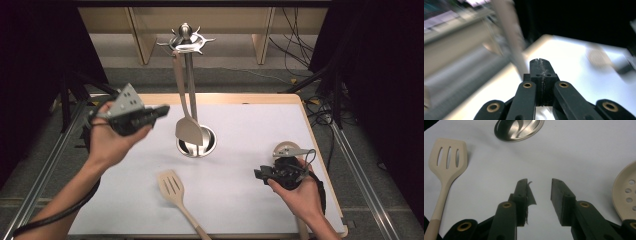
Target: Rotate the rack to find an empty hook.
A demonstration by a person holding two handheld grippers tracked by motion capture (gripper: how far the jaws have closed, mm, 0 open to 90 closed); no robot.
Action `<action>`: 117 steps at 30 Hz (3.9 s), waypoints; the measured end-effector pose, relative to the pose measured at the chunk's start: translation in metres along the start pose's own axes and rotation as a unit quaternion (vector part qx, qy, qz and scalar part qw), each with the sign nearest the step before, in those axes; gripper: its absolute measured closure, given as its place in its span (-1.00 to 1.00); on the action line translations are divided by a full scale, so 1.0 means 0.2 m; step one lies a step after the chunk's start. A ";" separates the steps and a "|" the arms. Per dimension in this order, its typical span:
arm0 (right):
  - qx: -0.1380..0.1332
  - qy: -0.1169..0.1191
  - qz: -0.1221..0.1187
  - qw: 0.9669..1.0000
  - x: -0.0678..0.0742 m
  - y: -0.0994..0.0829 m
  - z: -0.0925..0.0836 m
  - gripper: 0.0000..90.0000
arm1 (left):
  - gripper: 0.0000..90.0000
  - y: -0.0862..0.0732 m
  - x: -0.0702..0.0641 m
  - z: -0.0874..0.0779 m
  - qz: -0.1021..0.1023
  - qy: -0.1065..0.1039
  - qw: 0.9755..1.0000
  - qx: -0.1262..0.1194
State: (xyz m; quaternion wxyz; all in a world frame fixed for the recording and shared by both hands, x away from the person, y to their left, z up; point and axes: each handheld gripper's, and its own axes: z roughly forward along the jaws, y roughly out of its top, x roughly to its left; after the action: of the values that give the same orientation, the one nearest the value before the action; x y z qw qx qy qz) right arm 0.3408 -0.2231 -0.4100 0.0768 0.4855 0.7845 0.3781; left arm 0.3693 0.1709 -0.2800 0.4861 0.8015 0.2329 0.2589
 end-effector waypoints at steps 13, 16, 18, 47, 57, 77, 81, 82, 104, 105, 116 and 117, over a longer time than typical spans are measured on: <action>0.002 -0.006 -0.008 1.000 0.00 0.00 -0.01 0.50 | 0.98 -0.48 -0.38 0.18 0.030 -0.198 0.955 0.221; -0.003 -0.002 -0.004 1.000 0.00 0.00 0.00 0.50 | 0.98 -0.51 -0.41 0.21 0.035 -0.216 0.943 0.251; 0.005 0.000 0.005 1.000 0.00 0.00 0.00 0.50 | 0.98 -0.53 -0.44 0.23 0.025 -0.228 0.937 0.262; 0.013 -0.011 -0.001 1.000 0.00 0.00 -0.01 0.49 | 0.98 -0.70 -0.65 0.37 0.087 -0.303 0.868 0.384; 0.008 -0.001 0.001 1.000 0.00 0.00 0.00 0.49 | 0.98 -0.69 -0.71 0.41 0.097 -0.317 0.859 0.389; 0.002 -0.005 0.010 1.000 -0.01 0.00 -0.02 0.49 | 0.98 -0.65 -0.73 0.51 0.071 -0.298 0.880 0.362; -0.006 -0.004 0.009 1.000 -0.02 0.01 -0.02 0.49 | 0.98 -0.64 -0.73 0.54 0.072 -0.279 0.891 0.350; -0.006 -0.003 0.013 1.000 -0.02 0.00 -0.02 0.49 | 0.98 -0.63 -0.73 0.55 0.070 -0.273 0.895 0.347; -0.018 -0.021 0.001 1.000 -0.05 0.01 -0.04 0.49 | 0.98 -0.60 -0.63 0.67 0.004 -0.182 0.923 0.339; -0.019 -0.020 0.001 1.000 -0.06 0.01 -0.04 0.49 | 0.98 -0.60 -0.63 0.68 0.005 -0.180 0.923 0.340; -0.007 -0.015 0.021 1.000 -0.06 0.01 -0.04 0.48 | 0.39 -0.48 -0.58 0.61 0.061 -0.198 0.935 0.288; -0.012 -0.014 0.009 1.000 -0.07 0.01 -0.04 0.47 | 0.35 -0.48 -0.58 0.61 0.045 -0.195 0.945 0.260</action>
State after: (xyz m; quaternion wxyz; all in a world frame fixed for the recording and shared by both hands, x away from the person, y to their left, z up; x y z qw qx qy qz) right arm 0.3457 -0.2385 -0.4072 0.0901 0.4964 0.7745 0.3816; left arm 0.3483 0.0574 -0.4363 0.2840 0.9446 0.1566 0.0499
